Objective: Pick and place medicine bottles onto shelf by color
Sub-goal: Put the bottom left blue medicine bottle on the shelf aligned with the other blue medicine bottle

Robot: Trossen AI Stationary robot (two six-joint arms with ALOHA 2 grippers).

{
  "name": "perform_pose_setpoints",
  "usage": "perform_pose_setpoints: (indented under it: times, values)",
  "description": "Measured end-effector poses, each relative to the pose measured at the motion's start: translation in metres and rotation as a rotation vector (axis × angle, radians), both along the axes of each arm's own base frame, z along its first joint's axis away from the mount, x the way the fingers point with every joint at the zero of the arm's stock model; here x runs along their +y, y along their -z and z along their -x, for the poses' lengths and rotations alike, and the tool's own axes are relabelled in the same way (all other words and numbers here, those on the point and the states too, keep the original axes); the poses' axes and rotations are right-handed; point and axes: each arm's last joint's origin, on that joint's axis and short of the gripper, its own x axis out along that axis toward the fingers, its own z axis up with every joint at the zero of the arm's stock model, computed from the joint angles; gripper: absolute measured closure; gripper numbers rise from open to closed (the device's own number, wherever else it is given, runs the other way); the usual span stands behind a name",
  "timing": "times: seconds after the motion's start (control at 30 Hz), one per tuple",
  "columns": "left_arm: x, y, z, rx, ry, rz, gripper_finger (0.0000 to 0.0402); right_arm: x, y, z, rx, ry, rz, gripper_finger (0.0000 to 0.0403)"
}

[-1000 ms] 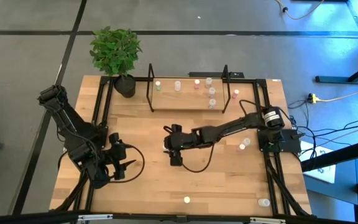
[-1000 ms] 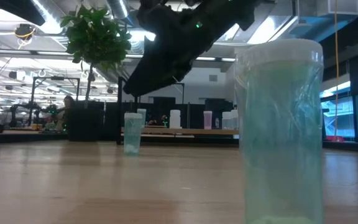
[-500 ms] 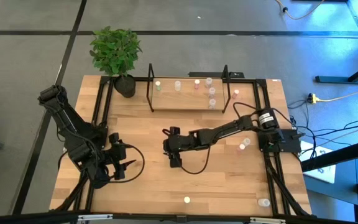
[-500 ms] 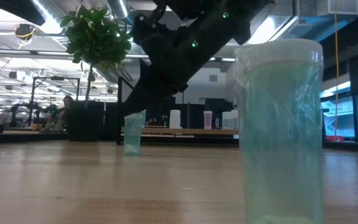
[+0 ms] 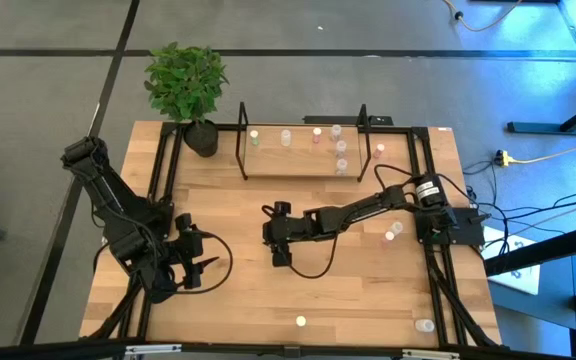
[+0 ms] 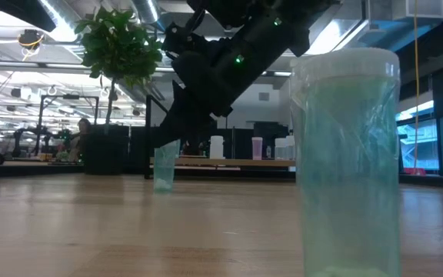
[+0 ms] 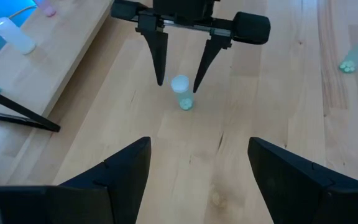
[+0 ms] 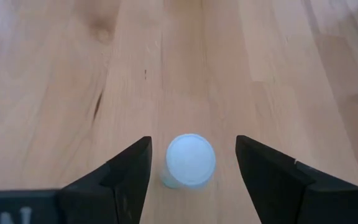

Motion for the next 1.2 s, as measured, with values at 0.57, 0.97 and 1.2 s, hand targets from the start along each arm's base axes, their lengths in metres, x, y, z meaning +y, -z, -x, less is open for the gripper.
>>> perform_pose_setpoints:
  times: [0.57, 0.97, 1.2]
  values:
    - [0.0, 0.0, 0.0, 0.0, 0.001, -0.001, 0.0138, -0.0001, 0.0004, 0.0006, 0.003, 0.038, -0.04, 0.0168]
    - [0.0, 0.0, 0.0001, 0.002, 0.005, -0.006, 0.0138, -0.0001, 0.0005, 0.0006, -0.001, 0.073, -0.078, 0.0168]
    - [0.0, 0.0, 0.0001, 0.002, 0.005, -0.006, 0.0138, 0.0003, 0.008, -0.0014, 0.001, 0.092, -0.096, 0.0168]
